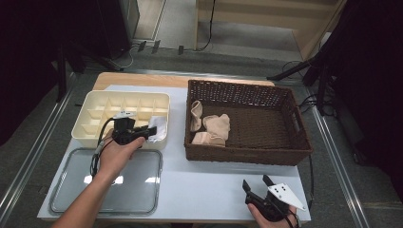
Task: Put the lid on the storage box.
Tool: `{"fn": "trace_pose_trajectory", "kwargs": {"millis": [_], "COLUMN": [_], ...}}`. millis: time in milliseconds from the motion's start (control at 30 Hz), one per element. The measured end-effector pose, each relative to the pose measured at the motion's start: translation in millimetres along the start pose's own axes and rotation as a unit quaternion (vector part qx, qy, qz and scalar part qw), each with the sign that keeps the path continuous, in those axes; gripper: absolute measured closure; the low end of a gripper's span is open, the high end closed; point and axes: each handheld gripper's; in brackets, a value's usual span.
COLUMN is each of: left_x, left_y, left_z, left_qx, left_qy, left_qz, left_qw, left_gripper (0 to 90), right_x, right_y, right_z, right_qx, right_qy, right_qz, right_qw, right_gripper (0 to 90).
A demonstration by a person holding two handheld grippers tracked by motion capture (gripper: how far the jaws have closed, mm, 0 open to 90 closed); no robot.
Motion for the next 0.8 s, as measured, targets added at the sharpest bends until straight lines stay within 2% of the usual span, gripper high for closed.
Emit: {"fn": "trace_pose_trajectory", "kwargs": {"millis": [67,167,267,400,467,600,733,800], "left_x": [1.2,0.1,-2.6,-12.7,-17.6,-23.8,-31.0,-36.6], "left_y": [2.4,0.1,-1.1,-0.7,-1.3,-0.7,2.3,2.5], "left_z": [-0.6,-1.6,-0.6,-2.7,-4.3,-7.9,-13.5,-14.7], "left_qx": [0.008,-0.004,-0.012,-0.014,-0.021,-0.023,-0.01,-0.011], "left_qy": [-0.005,-0.01,0.002,0.023,0.032,0.038,0.031,0.034], "left_qz": [-0.006,0.004,0.009,0.013,0.015,0.01,-0.003,0.0], "left_qw": [0.9999,0.9999,0.9999,0.9996,0.9991,0.9989,0.9995,0.9994], "left_gripper": [71.4,67.8,59.7,47.0,46.1,45.9,45.8,45.5], "right_x": [0.7,1.7,1.5,0.6,0.4,0.1,-0.2,-0.5], "right_y": [-1.1,-2.6,-3.0,-0.7,0.4,0.7,1.3,1.6], "right_z": [-0.1,-0.4,-0.5,-0.2,-0.2,-0.4,-0.4,-0.5], "right_qx": [0.0,-0.003,-0.002,0.002,0.001,0.002,0.002,0.004], "right_qy": [-0.001,-0.001,-0.001,-0.001,-0.001,0.0,0.001,0.001], "right_qz": [-0.001,-0.004,-0.005,-0.003,-0.003,-0.003,-0.002,-0.002], "right_qw": [1.0,1.0,1.0,1.0,1.0,1.0,1.0,1.0], "right_gripper": [24.1,24.1,24.1,24.1,24.1,24.1,24.1,24.1]}}
Point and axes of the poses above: each handheld gripper's, and its own axes: x roughly forward along the jaws, z roughly out of its underside, y roughly to its right, and after that the axes turned 1 degree about -x, right-handed
